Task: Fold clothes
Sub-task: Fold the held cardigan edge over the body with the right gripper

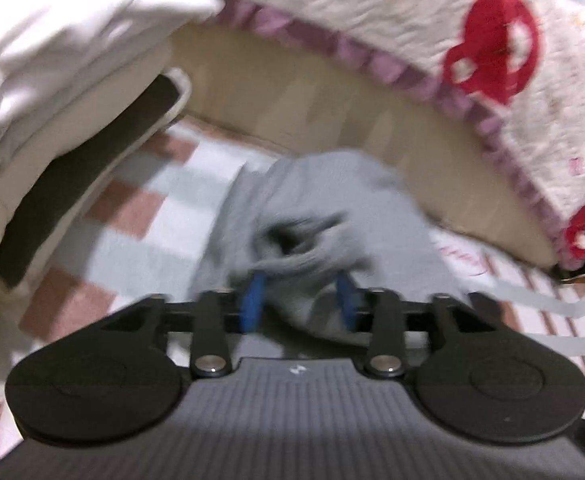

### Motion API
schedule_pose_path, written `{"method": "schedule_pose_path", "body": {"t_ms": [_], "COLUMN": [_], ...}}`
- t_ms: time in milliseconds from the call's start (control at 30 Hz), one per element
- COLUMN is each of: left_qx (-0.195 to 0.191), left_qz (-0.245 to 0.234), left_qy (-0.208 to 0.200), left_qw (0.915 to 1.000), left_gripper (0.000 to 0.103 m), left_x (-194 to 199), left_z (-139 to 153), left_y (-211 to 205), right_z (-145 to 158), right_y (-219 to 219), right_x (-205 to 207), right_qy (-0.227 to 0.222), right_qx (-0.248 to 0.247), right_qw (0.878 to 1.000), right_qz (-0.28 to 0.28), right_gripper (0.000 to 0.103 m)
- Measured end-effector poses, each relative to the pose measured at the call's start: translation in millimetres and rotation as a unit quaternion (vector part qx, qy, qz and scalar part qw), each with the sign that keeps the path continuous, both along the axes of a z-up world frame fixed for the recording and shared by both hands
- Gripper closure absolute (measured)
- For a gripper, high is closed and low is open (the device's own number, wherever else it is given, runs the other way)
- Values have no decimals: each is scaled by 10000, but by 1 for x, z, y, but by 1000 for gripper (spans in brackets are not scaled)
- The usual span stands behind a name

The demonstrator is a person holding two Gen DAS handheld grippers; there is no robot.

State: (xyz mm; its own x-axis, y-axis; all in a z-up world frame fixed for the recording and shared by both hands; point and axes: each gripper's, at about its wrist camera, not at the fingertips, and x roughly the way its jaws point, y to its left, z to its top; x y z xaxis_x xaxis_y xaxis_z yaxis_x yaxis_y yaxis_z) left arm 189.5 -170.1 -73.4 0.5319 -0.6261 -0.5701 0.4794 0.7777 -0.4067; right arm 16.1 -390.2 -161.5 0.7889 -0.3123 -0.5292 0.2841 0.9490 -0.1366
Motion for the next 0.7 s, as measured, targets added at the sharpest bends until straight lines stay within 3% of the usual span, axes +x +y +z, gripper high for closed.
{"method": "schedule_pose_path", "body": {"t_ms": [100,233,300,367,433,467,567,633,667,700], "left_qx": [-148,91,-84,-249,154,585,1657,1764,1816,1846], "left_qz": [-355,-63,-200,-335,-461,-545,-543,-357,-264,-172], "left_qy": [28,270,469,661,526,327,-574,-664,-703,-626], "left_qw": [9993,9996,9987,9969,9974,9963,9830,9814,9805,9807], "left_gripper": [53,43,34,34,47,85,92,92,92,92], "left_x": [-3,19,34,50,56,53,23,5,-3,-6], "left_z": [0,-9,-13,-16,-18,-17,-10,-6,-5,-8], "left_y": [-11,-24,-31,-37,-47,-54,-61,-54,-51,-45], "right_z": [1,10,15,19,24,24,19,13,12,13], "right_y": [-2,3,6,8,13,19,31,30,30,29], "right_x": [1,4,6,8,9,11,16,18,17,17], "right_qy": [-26,-157,-223,-288,-346,-344,-284,-260,-265,-180], "right_qx": [116,54,23,-8,-132,-448,-1091,-1182,-1173,-1118], "right_qw": [9999,9995,9992,9987,9979,9963,9895,9877,9873,9865], "right_qz": [82,257,344,432,540,644,900,986,1043,1183], "right_gripper": [39,39,40,39,39,39,36,37,40,57]}}
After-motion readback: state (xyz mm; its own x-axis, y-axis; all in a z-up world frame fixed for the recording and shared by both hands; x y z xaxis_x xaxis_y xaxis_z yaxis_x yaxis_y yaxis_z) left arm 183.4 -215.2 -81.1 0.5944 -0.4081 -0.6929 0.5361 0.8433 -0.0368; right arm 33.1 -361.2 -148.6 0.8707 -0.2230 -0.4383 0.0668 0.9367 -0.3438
